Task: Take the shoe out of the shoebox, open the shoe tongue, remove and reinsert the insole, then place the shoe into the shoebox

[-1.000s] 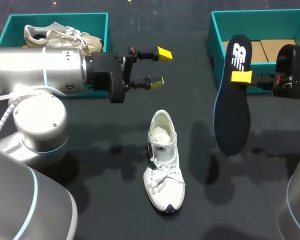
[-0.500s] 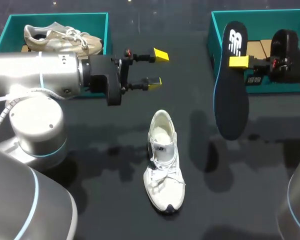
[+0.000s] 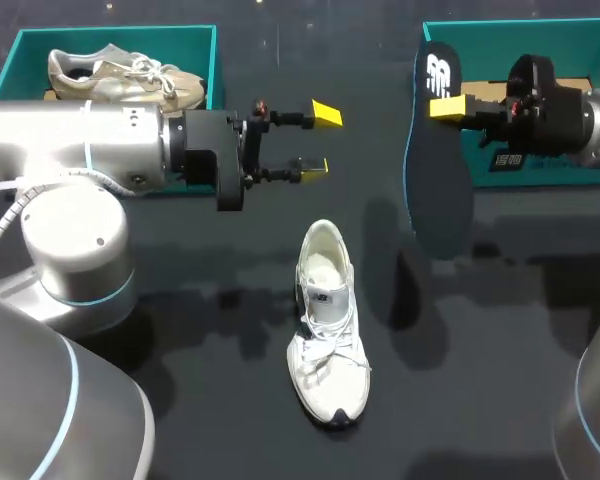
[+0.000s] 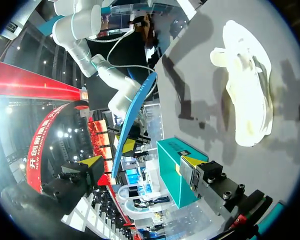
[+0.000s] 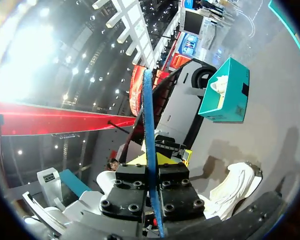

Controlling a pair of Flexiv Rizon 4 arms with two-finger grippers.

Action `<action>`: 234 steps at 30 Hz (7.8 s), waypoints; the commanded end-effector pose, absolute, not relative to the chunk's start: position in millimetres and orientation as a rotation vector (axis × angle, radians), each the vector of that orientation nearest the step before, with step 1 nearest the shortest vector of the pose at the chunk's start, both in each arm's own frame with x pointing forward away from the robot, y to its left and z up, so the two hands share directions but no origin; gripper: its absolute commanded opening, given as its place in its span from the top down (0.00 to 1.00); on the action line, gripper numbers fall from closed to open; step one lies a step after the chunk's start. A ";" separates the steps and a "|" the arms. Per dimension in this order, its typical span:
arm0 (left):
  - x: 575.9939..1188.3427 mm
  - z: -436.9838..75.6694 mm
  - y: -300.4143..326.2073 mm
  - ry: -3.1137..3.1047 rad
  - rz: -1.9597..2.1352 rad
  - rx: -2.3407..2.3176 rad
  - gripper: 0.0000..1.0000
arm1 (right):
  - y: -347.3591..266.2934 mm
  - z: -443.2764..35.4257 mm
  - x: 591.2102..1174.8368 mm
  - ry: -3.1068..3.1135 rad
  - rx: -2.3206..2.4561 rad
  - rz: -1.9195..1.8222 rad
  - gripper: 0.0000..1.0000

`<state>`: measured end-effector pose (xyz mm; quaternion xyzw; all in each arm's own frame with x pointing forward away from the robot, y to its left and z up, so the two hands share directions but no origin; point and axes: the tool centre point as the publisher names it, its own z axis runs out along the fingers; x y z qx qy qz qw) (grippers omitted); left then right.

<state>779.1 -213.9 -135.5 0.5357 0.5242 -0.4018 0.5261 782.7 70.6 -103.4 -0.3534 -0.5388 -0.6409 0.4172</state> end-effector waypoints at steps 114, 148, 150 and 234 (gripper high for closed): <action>800.5 -168.8 -273.9 1.279 -1.043 1.204 1.00 | 145.5 -158.3 837.6 -1.214 -1.188 -1.159 0.16; 748.6 -152.1 -168.7 1.721 -1.303 0.998 1.00 | 104.6 -157.3 789.3 -1.261 -1.146 -1.169 0.00; 747.1 -150.8 -167.6 1.834 -1.440 0.902 1.00 | 104.6 -157.3 789.3 -1.261 -1.146 -1.169 0.00; 775.7 -129.9 -185.8 2.603 -2.241 -1.627 1.00 | 104.6 -157.3 789.3 -1.261 -1.146 -1.169 0.00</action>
